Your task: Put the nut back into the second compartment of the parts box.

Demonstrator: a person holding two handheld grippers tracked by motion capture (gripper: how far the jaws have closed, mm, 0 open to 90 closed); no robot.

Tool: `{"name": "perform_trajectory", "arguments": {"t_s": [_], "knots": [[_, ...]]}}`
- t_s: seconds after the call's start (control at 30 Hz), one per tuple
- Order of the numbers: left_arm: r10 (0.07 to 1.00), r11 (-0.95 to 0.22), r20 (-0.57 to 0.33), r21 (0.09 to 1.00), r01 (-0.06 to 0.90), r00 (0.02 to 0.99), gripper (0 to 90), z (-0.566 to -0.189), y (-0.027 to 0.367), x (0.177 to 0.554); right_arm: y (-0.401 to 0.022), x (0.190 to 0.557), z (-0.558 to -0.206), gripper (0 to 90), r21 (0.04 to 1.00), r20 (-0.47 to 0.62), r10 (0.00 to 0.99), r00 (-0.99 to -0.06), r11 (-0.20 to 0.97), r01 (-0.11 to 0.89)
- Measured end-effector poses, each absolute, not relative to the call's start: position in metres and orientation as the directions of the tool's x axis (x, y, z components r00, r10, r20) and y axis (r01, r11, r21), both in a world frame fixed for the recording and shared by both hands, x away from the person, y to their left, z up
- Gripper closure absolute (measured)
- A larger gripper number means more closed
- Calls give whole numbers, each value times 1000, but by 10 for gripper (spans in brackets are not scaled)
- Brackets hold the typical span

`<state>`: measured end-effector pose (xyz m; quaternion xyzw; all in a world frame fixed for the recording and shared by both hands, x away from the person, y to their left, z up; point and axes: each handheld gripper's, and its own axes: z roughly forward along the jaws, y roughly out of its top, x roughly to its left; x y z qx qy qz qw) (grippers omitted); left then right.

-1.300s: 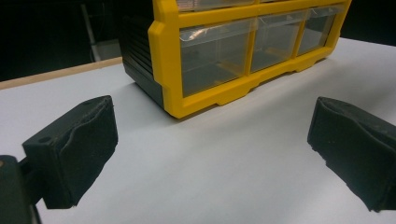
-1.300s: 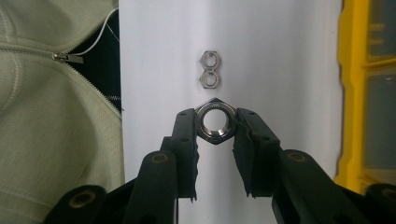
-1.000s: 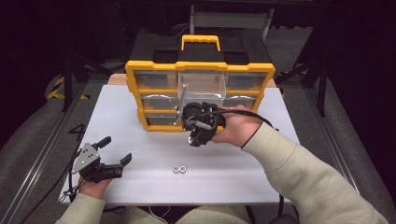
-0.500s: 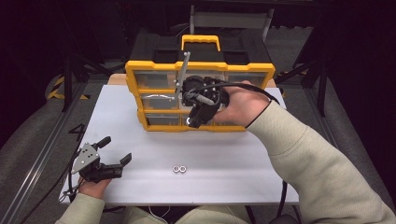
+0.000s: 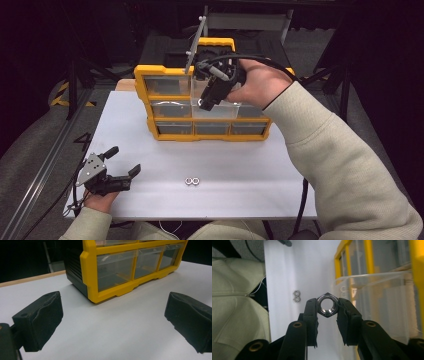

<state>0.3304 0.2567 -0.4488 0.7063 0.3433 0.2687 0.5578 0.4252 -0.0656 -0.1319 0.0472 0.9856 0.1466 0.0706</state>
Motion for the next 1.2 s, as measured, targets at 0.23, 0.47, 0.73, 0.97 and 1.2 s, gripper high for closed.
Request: {"name": "perform_trajectory", "arguments": {"t_s": [0.23, 0.47, 0.73, 0.97, 1.2], "knots": [[786, -141, -5, 972, 186, 619, 25, -449, 257, 330, -64, 443, -127, 698, 307, -134, 157, -978, 945, 110], [786, -140, -6, 972, 187, 619, 25, -449, 257, 330, -62, 466, -125, 698, 292, -142, 217, -966, 942, 168], [783, -138, -8, 973, 187, 622, 25, -449, 256, 331, -60, 480, -137, 698, 280, -132, 255, -958, 937, 210], [781, -142, -7, 972, 189, 624, 27, -449, 256, 331, -56, 484, -150, 698, 266, -108, 248, -963, 940, 213], [781, -143, -6, 972, 188, 624, 27, -449, 257, 331, -52, 490, -163, 697, 244, -82, 246, -966, 945, 220]]}}
